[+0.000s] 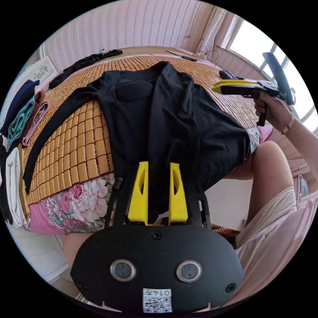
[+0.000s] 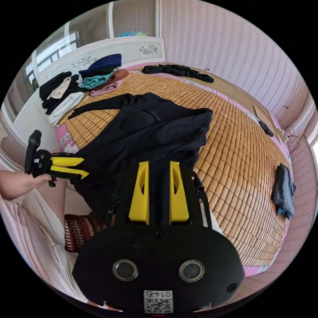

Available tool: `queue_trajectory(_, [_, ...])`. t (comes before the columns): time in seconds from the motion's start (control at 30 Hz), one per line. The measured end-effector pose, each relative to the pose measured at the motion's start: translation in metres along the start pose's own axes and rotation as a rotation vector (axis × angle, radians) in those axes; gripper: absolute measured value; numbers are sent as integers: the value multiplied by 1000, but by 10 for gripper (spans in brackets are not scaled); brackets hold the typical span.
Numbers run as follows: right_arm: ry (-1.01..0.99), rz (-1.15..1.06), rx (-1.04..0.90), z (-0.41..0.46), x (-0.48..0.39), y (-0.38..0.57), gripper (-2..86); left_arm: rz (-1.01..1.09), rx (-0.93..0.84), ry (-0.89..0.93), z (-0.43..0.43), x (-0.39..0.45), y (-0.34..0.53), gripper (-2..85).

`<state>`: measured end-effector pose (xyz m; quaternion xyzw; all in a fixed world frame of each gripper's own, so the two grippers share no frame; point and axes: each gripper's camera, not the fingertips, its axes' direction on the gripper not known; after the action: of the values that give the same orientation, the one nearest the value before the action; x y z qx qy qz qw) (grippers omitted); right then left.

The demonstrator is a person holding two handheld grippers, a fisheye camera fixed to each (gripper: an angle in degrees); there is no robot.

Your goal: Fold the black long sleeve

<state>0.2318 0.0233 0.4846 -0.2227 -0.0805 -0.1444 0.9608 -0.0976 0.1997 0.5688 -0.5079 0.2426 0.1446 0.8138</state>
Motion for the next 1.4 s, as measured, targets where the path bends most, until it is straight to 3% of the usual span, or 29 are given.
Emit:
queue_trajectory(0.07, [17,68,-11,17,32,-21,98,-32,-3,51,-6,-8,-3,14])
queue_trajectory(0.2, [-8,181,-79,64,98,-60,102,-54,26,54,-24,-21,-8,-1])
queue_trajectory(0.4, [-187,179,-73,105,144,-84,25,-58,-35,43,-26,-31,-15,16])
queue_trajectory(0.57, [-90,227,47,92,185,-73,-4,-63,21,3,-57,-52,-32,42])
queue_trajectory(0.63, [-60,257,77,96,201,-67,-3,-25,58,-24,-69,-60,-53,42])
queue_trajectory(0.73, [-232,277,66,109,223,-66,7,104,113,-19,-76,-66,-113,43])
queue_trajectory(0.83, [-346,231,170,108,230,-72,40,223,170,48,-67,-60,-192,47])
queue_trajectory(0.93, [-359,230,130,121,239,-81,64,278,219,144,-44,-50,-269,66])
queue_trajectory(1.03, [-354,243,65,137,247,-88,35,292,165,172,-8,-37,-333,80])
queue_trajectory(1.2, [-264,218,-6,155,249,-98,14,282,-10,143,66,-24,-389,17])
queue_trajectory(1.4, [-357,279,-23,176,276,-97,4,301,12,109,89,-24,-408,-8])
